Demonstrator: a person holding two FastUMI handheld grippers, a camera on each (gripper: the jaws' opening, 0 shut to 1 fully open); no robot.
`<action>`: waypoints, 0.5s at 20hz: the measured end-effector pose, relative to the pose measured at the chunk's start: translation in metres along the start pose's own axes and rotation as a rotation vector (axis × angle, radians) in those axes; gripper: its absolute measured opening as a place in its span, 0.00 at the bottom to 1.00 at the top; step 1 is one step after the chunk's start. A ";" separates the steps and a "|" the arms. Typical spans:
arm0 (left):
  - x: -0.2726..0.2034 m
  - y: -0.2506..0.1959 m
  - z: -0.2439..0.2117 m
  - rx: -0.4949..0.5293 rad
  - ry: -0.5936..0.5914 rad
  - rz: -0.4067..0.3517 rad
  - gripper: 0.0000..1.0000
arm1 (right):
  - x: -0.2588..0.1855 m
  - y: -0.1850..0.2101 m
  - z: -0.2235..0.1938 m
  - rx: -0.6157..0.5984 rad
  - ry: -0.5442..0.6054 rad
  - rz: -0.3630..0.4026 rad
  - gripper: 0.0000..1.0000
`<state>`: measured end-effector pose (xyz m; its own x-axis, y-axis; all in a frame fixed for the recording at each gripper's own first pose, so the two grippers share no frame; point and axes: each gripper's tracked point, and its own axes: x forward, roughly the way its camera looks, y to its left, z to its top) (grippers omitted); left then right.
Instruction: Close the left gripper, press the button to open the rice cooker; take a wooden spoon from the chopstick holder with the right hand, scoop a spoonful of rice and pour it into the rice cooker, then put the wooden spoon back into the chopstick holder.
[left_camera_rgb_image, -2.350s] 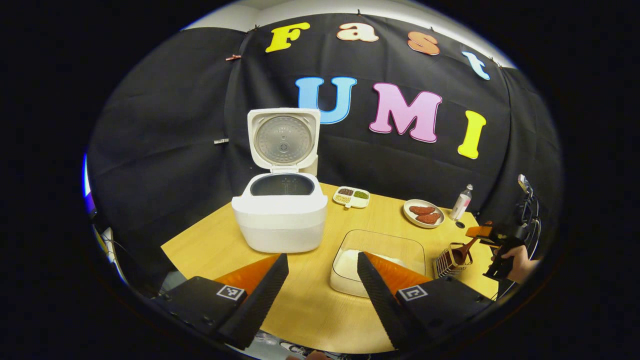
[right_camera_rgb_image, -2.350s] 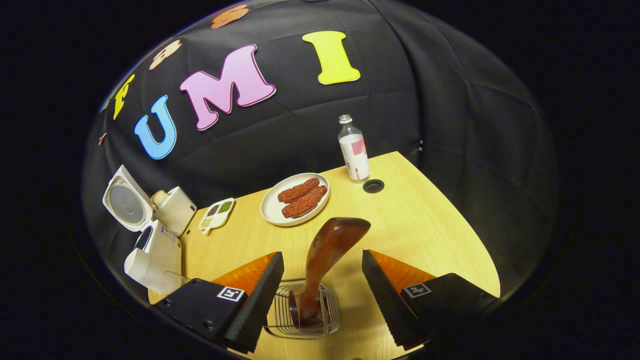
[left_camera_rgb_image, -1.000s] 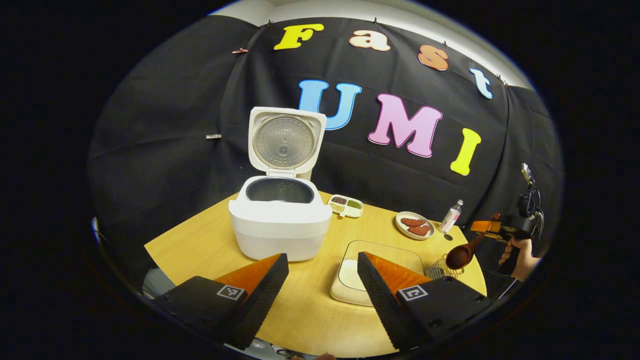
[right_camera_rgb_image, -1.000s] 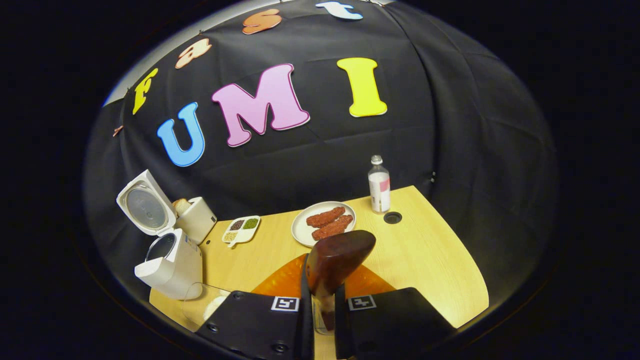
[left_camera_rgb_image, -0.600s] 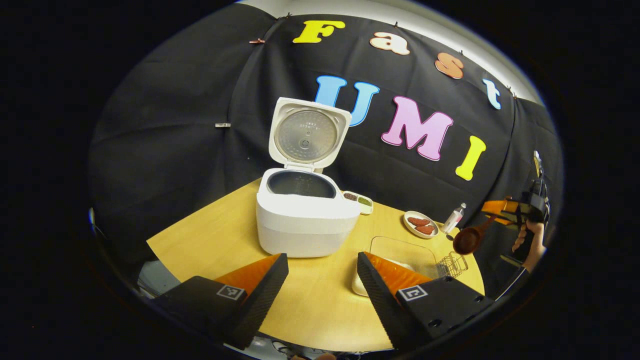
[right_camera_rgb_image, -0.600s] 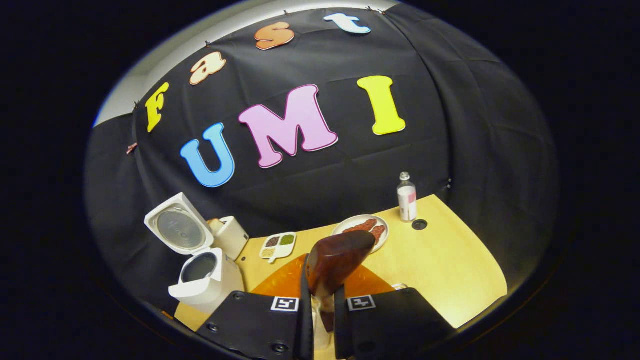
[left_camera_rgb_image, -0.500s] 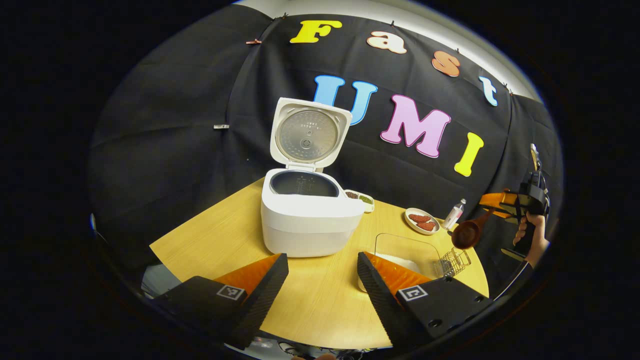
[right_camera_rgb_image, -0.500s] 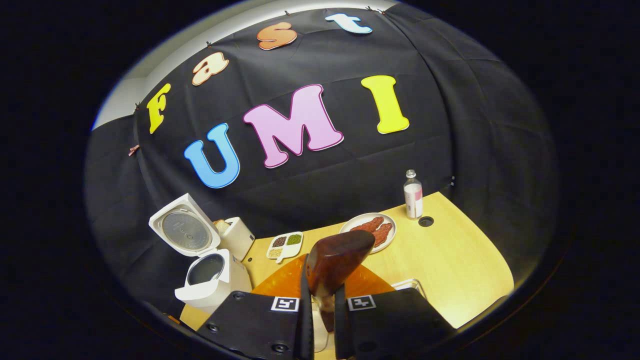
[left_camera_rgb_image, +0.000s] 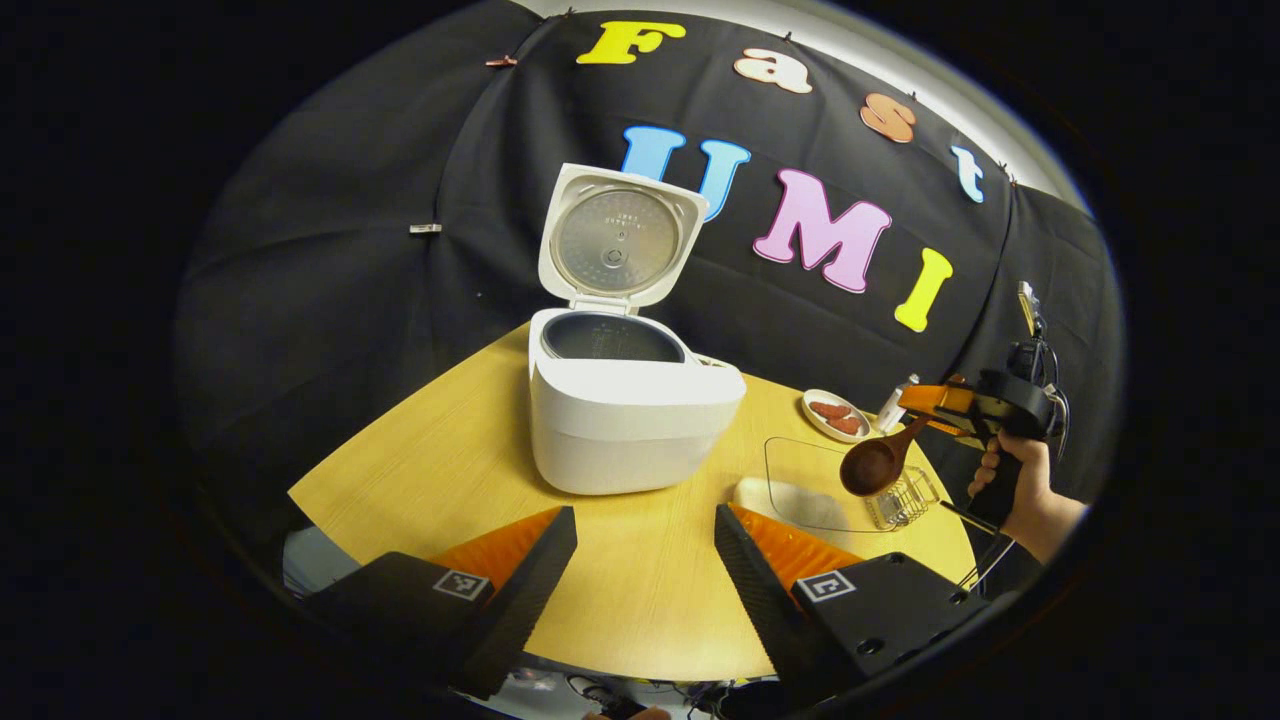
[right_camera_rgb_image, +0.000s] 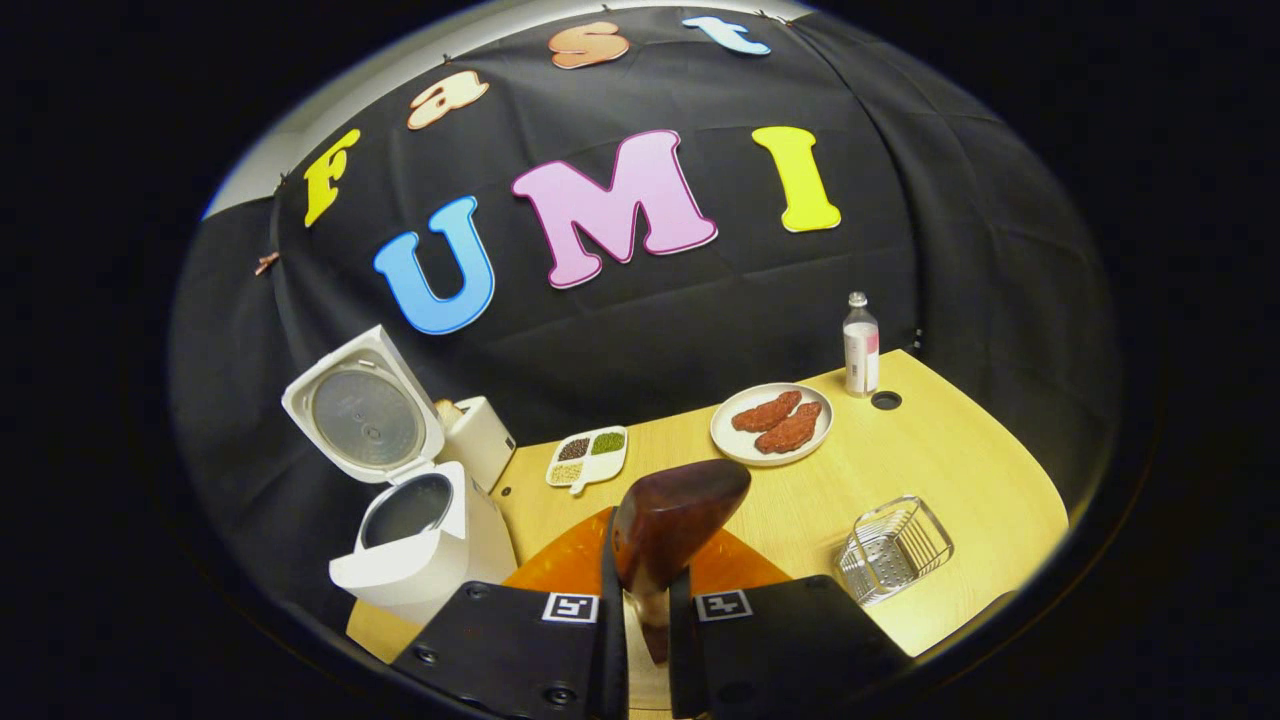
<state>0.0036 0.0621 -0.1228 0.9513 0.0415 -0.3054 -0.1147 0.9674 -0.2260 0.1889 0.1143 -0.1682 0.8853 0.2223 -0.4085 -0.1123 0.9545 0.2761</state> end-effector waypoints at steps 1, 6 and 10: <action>0.003 0.004 -0.001 0.006 0.007 0.000 0.97 | 0.005 0.001 -0.011 -0.015 0.010 -0.010 0.20; 0.018 0.016 -0.016 -0.008 0.045 -0.007 0.96 | 0.026 0.009 -0.057 -0.025 0.046 -0.040 0.21; 0.023 0.018 -0.022 -0.049 0.059 -0.014 0.98 | 0.031 0.024 -0.089 -0.031 0.108 -0.034 0.20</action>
<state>0.0169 0.0747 -0.1536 0.9345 0.0114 -0.3558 -0.1164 0.9543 -0.2752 0.1738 0.1617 -0.2514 0.8352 0.2084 -0.5089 -0.0984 0.9671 0.2346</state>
